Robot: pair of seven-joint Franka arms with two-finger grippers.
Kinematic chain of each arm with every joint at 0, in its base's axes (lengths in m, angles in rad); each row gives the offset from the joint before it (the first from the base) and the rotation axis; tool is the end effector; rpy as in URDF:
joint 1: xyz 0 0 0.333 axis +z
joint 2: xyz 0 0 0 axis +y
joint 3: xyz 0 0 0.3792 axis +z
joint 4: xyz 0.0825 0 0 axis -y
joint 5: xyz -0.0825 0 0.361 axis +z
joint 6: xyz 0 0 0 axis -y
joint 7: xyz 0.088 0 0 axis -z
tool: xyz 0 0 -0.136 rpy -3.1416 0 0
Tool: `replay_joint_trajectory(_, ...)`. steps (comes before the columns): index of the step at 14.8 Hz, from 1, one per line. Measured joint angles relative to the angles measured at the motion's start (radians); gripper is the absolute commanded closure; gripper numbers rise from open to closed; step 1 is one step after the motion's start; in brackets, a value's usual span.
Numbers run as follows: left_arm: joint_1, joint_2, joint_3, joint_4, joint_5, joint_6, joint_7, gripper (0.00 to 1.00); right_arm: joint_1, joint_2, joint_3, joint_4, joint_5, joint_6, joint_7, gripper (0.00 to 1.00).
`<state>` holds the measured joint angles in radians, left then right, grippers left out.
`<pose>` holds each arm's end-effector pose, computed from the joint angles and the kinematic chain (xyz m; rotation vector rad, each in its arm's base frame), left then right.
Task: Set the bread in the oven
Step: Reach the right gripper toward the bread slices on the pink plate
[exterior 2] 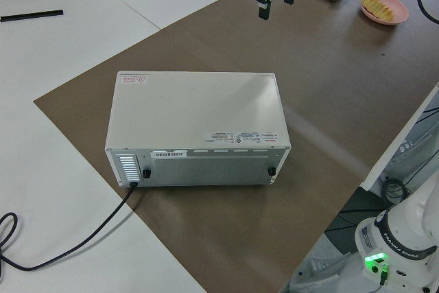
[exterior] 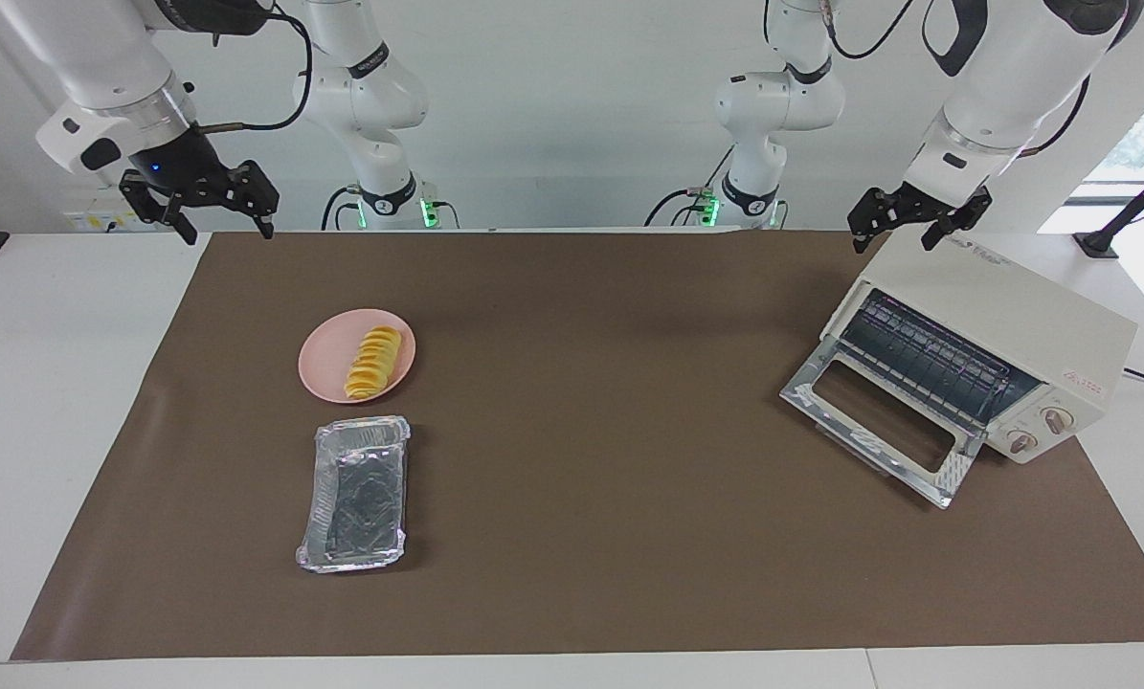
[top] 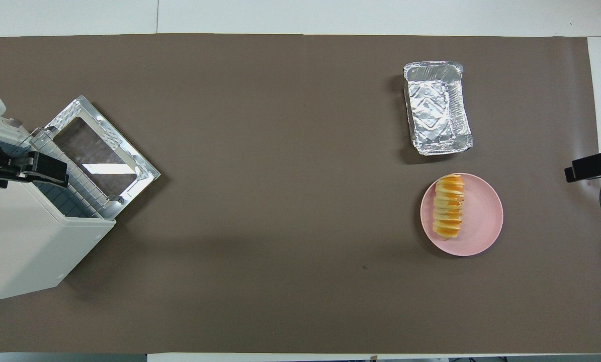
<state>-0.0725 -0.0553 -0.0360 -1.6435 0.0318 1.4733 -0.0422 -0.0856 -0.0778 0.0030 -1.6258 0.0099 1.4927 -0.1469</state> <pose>0.4932 -0.0497 0.6473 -3.0928 0.1003 0.1736 0.4906 -0.0391 0.6675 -3.1229 -0.1012 0.0841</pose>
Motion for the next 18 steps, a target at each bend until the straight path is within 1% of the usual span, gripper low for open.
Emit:
replay_joint_trajectory(8,0.000,0.000,0.000,0.000,0.000,0.000,0.000,0.00,0.000,0.000,0.000,-0.002,0.001,-0.002,0.000,0.00)
replay_joint_trajectory(11,0.000,0.000,0.000,0.000,0.000,0.000,0.000,0.00,0.001,-0.008,0.004,-0.039,0.002,0.000,0.000,0.00)
replay_joint_trajectory(13,0.000,0.000,0.000,0.000,0.000,0.000,0.000,0.00,0.003,-0.033,0.019,-0.106,0.003,0.037,0.000,0.00)
replay_joint_trajectory(16,0.000,0.000,0.000,0.000,0.000,0.000,0.000,0.00,0.005,-0.096,0.043,-0.294,0.003,0.178,0.000,0.00)
replay_joint_trajectory(18,0.000,0.000,0.000,0.000,0.000,0.000,0.000,0.00,0.005,-0.118,0.058,-0.399,0.003,0.252,0.002,0.00)
